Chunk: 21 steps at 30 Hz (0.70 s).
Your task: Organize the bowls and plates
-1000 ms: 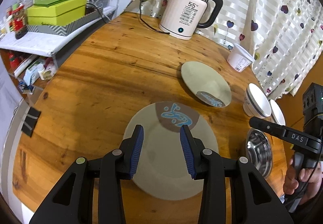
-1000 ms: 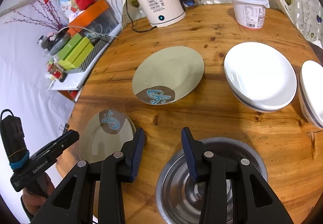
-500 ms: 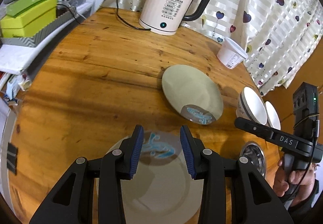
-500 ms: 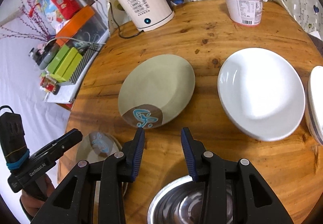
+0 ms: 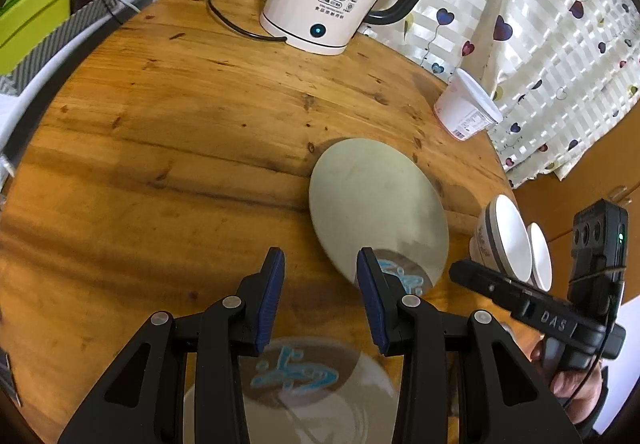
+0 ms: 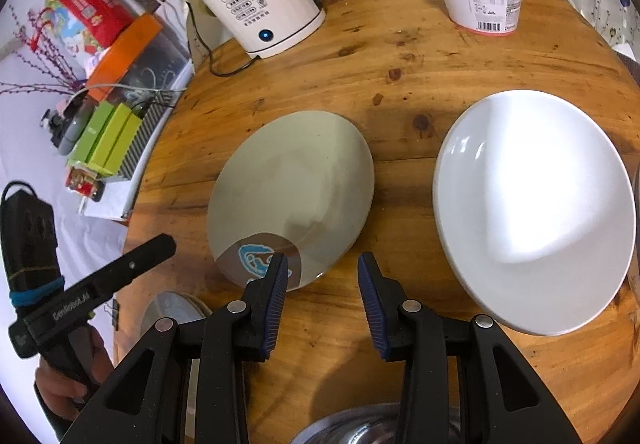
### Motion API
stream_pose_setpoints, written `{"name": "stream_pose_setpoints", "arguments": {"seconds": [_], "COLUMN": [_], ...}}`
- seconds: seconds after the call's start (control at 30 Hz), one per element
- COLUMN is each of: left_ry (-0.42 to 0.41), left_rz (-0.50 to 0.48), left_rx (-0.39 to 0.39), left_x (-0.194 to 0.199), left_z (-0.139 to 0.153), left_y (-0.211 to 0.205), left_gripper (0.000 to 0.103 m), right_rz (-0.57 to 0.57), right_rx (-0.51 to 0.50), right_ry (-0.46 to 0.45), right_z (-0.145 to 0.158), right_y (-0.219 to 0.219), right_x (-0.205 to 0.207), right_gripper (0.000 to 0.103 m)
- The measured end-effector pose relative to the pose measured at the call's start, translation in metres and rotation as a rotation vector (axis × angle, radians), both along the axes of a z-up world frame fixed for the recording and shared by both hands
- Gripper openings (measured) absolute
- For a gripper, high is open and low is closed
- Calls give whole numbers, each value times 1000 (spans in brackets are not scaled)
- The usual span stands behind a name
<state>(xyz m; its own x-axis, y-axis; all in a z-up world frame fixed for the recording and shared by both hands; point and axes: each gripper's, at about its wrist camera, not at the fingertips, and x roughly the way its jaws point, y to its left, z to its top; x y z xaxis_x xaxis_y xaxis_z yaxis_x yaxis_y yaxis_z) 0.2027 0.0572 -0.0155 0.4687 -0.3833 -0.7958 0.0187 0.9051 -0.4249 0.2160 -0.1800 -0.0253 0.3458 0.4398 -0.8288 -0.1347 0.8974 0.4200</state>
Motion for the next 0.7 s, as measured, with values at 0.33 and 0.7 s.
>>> {"name": "stream_pose_setpoints", "arguments": {"seconds": [0.33, 0.7], "left_ry": [47, 63], "left_rz": [-17, -66], "left_rx": [-19, -28], "left_x": [31, 39], "left_z": [-18, -28], "left_y": [-6, -17], "left_gripper": [39, 39], "right_rz": [3, -9], "right_rx": [-22, -72], "right_ry": [21, 31], "right_z": [-5, -8], "right_y": [7, 11], "right_x": [13, 19], "right_gripper": [36, 26]}}
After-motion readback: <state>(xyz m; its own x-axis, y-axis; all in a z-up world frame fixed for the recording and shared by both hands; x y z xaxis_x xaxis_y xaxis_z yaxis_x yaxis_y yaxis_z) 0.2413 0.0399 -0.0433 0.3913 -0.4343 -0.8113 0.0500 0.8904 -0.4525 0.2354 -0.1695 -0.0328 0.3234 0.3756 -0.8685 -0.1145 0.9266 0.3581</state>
